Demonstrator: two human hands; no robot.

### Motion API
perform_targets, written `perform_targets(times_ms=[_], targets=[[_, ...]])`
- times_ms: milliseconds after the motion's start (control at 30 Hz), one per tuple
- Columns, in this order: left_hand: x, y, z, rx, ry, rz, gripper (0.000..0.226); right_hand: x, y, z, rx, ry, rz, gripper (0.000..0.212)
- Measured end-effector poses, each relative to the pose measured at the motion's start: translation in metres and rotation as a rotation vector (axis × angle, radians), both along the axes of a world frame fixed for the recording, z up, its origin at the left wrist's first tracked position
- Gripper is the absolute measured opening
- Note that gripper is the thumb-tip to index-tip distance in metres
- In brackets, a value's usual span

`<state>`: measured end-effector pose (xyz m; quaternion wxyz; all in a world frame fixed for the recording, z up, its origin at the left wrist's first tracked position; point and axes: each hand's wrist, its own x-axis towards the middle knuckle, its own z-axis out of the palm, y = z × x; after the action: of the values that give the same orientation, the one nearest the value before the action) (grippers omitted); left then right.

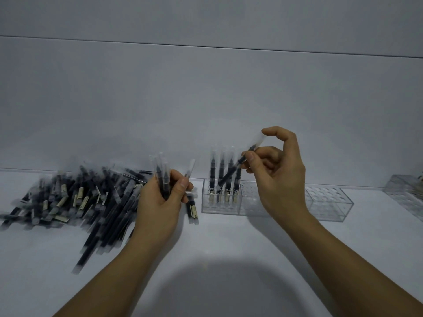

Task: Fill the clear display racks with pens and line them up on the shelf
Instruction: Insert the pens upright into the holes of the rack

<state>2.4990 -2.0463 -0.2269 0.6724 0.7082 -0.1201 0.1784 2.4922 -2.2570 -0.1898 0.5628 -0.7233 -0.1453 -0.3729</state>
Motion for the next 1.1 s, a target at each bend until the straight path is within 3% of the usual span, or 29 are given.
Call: perform_targets(times_ms=[367, 767, 967, 1100], targets=[[0.002, -0.001, 0.003, -0.009, -0.035, 0.019, 0.017, 0.014, 0.019, -0.001, -0.378, -0.075, -0.04, 0.042], [-0.002, -0.003, 0.005, -0.064, -0.022, -0.027, 0.014, 0.015, 0.029, -0.008, -0.508, -0.043, -0.062, 0.038], [-0.004, -0.001, 0.006, -0.08, -0.005, -0.073, 0.013, 0.003, 0.027, -0.013, -0.446, -0.023, -0.085, 0.052], [-0.008, -0.003, 0.01, -0.096, -0.004, -0.122, 0.017, -0.018, 0.028, -0.013, -0.102, 0.175, 0.066, 0.039]])
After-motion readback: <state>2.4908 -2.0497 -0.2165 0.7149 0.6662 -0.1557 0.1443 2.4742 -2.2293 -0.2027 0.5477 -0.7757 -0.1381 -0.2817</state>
